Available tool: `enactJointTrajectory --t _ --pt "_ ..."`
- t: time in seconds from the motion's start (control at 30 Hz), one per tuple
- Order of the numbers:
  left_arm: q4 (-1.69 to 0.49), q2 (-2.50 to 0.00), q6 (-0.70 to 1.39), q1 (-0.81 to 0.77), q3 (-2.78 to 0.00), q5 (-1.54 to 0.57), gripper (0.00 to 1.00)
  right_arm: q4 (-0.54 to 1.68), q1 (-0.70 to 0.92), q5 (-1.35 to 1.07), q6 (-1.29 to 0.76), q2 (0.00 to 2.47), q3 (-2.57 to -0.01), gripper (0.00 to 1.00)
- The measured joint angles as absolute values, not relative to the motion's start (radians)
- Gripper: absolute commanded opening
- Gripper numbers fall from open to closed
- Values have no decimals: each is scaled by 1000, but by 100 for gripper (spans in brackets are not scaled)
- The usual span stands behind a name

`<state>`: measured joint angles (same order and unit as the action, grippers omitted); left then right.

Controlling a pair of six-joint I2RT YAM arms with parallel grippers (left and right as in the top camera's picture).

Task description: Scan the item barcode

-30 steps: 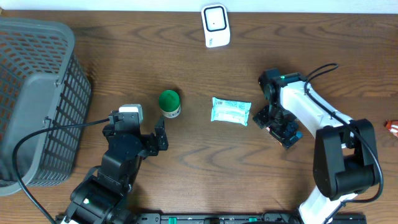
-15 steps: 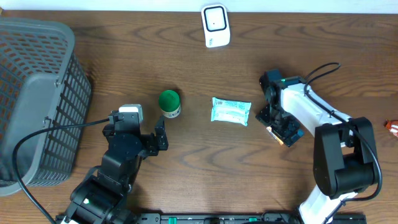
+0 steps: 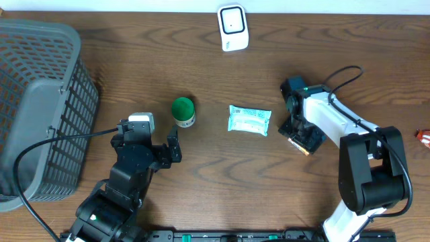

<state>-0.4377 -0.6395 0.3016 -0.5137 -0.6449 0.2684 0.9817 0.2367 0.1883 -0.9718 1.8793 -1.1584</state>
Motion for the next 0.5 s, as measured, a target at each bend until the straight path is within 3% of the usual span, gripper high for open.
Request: enactJointTrajectory --t 0.43,0.5 --pt "-438 -640 302 -514 -645 269 98 934 238 122 -554 1883 -1283 78" --pt "-438 -640 302 -514 -645 268 98 936 238 112 -533 1883 -1283 92"
